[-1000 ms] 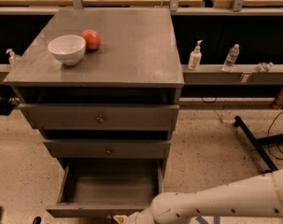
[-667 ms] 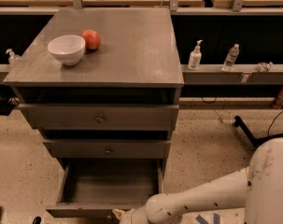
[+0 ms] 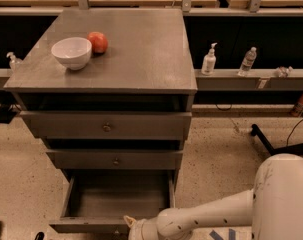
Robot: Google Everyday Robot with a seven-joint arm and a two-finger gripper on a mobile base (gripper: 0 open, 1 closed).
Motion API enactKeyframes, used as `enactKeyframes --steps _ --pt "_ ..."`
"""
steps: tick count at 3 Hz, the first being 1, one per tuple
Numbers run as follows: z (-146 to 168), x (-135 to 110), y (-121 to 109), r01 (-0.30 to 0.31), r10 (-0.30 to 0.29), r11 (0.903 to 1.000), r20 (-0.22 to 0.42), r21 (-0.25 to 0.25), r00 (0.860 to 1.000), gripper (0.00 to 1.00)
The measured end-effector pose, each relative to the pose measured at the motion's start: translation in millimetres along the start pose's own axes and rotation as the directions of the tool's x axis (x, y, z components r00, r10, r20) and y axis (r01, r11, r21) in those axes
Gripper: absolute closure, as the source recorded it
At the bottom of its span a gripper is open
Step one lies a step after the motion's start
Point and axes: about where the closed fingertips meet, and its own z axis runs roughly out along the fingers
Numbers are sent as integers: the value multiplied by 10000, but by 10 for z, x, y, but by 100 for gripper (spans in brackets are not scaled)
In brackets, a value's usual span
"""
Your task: Close bottom drawer
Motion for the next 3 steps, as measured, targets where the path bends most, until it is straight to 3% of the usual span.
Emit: enactKeyframes --steps 1,2,3 --pt "89 65 -2 -140 144 9997 174 -224 9997 12" --pt "342 249 -90 -219 306 9963 1058 -827 9939 34" --pt "635 486 -181 -145 412 9915 2064 -1293 9776 58"
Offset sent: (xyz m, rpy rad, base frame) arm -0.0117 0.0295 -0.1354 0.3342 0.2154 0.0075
